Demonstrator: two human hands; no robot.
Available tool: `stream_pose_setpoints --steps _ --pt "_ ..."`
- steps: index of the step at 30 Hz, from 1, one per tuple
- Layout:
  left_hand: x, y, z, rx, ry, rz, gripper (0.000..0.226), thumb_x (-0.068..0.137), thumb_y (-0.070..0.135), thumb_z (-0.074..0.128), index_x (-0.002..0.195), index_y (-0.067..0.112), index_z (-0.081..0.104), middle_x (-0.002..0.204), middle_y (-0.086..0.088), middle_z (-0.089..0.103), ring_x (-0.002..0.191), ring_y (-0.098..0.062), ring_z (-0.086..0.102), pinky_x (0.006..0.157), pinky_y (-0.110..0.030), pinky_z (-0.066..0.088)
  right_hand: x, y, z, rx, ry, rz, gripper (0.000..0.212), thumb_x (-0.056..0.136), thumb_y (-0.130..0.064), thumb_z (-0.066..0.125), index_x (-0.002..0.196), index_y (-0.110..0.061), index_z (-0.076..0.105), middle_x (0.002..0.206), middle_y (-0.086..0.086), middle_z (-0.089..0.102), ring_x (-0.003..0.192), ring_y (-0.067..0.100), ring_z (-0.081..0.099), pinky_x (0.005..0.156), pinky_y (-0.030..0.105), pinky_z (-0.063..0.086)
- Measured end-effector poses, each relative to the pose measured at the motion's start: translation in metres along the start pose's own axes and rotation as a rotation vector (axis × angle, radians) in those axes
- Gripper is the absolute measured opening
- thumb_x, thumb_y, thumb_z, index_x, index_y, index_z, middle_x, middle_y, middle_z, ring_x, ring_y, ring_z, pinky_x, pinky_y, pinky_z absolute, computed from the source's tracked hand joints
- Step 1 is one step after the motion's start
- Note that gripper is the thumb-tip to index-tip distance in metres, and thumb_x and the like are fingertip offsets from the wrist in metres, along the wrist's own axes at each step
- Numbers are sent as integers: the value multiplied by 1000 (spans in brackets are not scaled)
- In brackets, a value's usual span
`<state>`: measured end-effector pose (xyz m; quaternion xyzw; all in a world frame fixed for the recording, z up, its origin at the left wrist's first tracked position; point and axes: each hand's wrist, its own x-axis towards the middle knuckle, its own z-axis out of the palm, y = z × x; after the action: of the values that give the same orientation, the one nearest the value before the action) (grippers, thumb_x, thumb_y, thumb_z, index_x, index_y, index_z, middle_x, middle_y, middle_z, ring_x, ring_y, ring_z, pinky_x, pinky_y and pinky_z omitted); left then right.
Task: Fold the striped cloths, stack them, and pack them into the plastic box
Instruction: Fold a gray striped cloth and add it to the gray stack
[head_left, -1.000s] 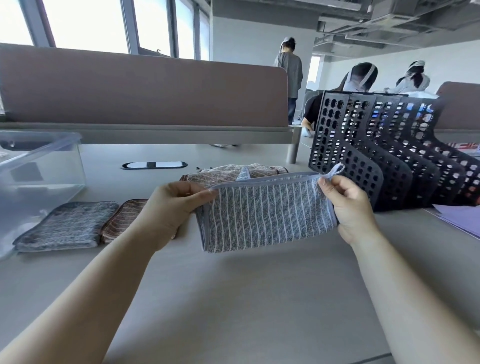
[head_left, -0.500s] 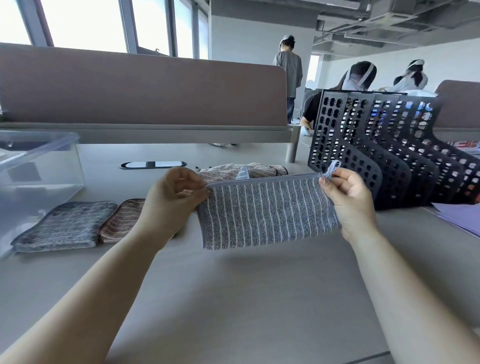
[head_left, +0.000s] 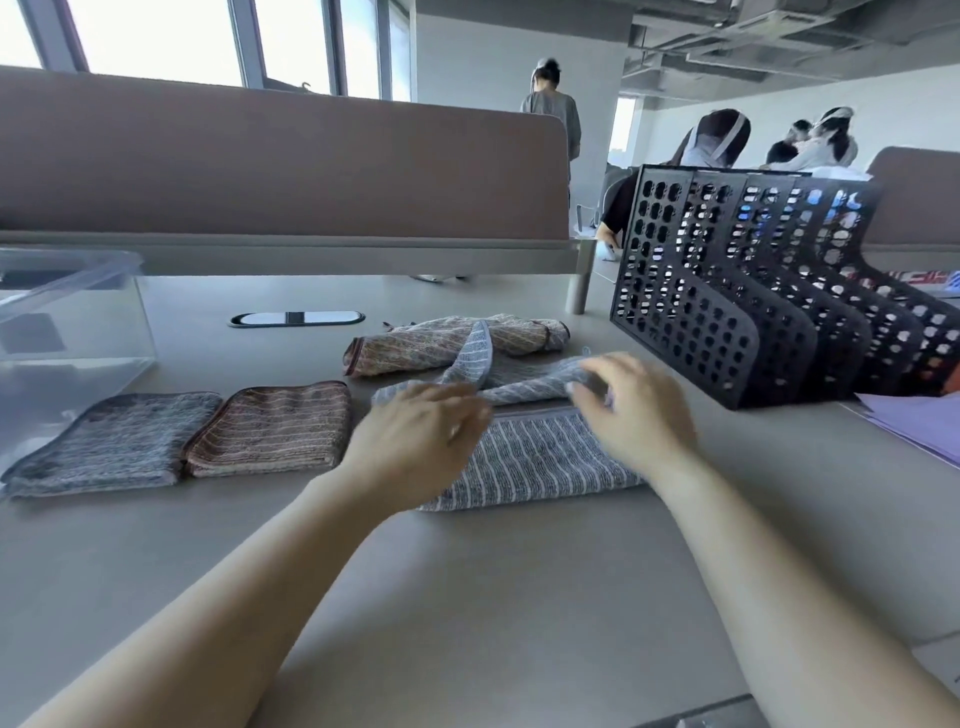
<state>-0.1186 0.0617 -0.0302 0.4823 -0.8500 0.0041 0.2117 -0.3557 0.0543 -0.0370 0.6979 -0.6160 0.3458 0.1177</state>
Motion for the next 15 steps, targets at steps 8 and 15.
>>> stream_pose_setpoints --steps 8,15 --pt "-9 -8 12 61 -465 -149 55 98 51 25 147 48 0 159 8 -14 147 -19 -9 119 -41 2 -11 -20 10 110 -564 -72 55 95 -54 33 146 -33 31 156 -11 24 145 11 18 118 36 14" --pt "2 -13 -2 -108 -377 -289 68 79 33 54 143 36 31 149 2 34 138 -24 26 109 -38 28 -3 24 1 -75 -471 211 46 88 -42 58 132 -31 50 137 -5 53 128 21 44 103 33 33"
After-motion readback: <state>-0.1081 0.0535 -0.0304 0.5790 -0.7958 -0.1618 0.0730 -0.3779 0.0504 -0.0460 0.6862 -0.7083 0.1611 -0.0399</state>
